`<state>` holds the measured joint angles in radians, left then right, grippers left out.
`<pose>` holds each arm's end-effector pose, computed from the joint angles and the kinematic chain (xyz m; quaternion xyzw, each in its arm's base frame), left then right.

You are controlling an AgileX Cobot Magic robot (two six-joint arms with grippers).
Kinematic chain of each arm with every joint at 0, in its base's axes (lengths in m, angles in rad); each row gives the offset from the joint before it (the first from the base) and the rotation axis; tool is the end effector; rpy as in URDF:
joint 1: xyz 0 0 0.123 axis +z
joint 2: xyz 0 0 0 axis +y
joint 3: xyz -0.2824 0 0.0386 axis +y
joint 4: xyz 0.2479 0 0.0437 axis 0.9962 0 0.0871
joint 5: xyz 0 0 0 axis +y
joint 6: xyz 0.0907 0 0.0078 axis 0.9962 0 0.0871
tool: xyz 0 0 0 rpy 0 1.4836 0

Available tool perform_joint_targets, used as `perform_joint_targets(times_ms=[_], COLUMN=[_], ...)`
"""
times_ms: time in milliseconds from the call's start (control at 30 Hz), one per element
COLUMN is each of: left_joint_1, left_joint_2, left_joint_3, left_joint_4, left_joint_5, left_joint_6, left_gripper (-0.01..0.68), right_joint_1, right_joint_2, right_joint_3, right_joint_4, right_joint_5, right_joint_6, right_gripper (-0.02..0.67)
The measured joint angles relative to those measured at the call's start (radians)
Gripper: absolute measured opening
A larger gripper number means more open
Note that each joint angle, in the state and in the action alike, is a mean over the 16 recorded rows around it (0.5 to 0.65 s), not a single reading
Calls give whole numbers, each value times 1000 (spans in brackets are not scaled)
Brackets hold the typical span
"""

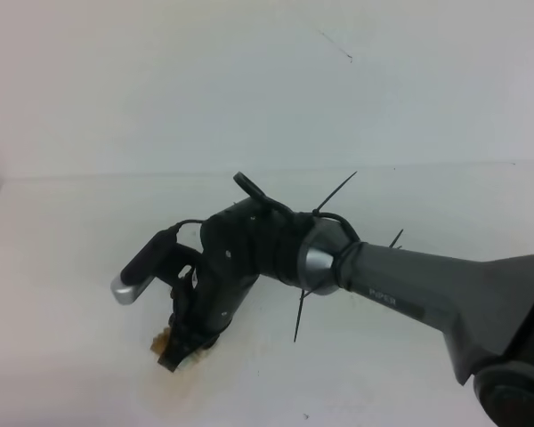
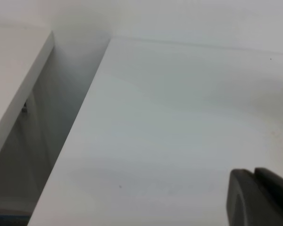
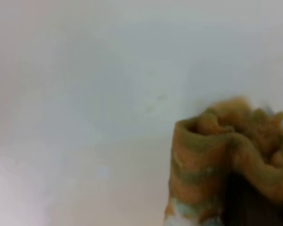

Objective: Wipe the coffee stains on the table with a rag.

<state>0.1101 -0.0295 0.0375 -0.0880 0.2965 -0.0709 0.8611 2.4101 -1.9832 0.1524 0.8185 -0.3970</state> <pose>0.0536 0.0036 0.1753 -0.0950 0.7734 -0.0241 0.6262 0.3288 0.3983 0.1373 -0.5423 0.8124 0.1103 0.1838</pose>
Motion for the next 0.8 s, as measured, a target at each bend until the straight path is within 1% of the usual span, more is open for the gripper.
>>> perform_joint_targets(times_ms=[200,467,667,800], left_joint_1=[0,0,0,0], left_joint_2=[0,0,0,0], left_joint_3=[0,0,0,0], left_joint_4=[0,-1,-2,-2], left_joint_5=[0,0,0,0], left_joint_6=[0,0,0,0], left_gripper=[1,1,1,1], right_joint_1=[-32,-59,-68,-70], right_joint_2=[34,94,129,143], right_joint_3=[-88,-213,-252,-256], right_joint_4=[7,71,138,140], right_joint_5=[-20,-25,-12,7], right_joint_6=[7,-6,-32,-31], right_gripper=[4,4,4,4])
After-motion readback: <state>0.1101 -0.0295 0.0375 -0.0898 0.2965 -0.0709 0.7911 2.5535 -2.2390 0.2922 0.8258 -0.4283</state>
